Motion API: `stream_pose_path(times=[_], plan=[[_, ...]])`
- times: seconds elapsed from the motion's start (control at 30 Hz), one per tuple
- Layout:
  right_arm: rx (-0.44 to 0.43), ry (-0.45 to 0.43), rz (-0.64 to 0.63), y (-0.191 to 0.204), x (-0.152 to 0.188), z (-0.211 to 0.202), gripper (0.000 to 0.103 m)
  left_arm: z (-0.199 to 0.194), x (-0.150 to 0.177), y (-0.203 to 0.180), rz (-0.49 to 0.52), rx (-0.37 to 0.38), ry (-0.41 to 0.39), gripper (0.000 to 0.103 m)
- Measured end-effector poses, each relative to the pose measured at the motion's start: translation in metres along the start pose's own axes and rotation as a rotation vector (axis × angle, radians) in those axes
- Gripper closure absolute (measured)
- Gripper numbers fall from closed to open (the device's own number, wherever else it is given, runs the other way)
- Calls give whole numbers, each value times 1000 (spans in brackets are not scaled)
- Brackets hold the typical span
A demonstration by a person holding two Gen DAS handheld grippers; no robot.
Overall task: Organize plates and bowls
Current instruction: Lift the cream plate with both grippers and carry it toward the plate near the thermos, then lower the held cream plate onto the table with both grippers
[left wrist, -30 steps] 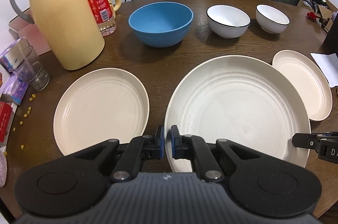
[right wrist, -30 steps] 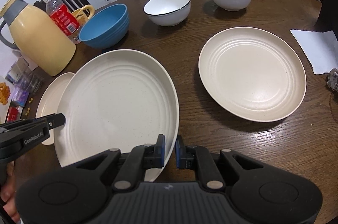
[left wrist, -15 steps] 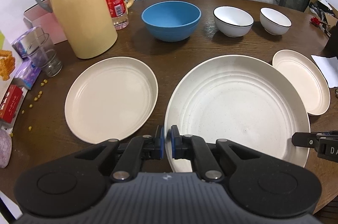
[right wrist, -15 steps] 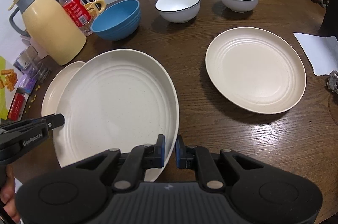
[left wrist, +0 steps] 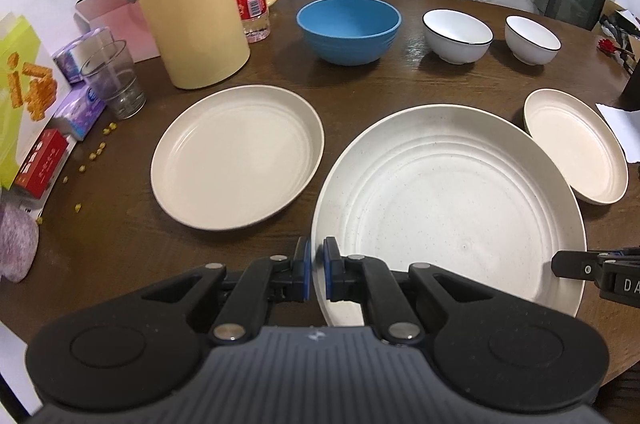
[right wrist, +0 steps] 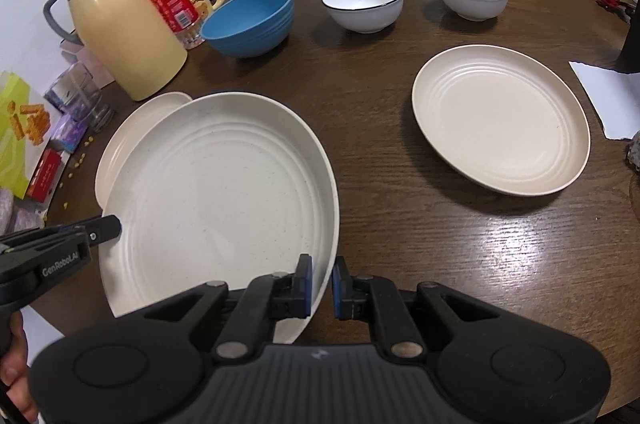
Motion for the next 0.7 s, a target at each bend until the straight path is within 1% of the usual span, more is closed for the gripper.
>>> stream_pose_path(times=[0.7], plan=[[-26,70,-57,15,27,13,93,1,41,22,-59,-43,55,96]])
Point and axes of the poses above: each gripper's, at about its wrist camera, not at the fingertips, and z roughly the way its jaws point, y to its left, x to its underside, the point moved 4 cm from there along z, roughly the way its jaws point, and after that the axes turned 12 degrees about -x, right-handed, at the moved point
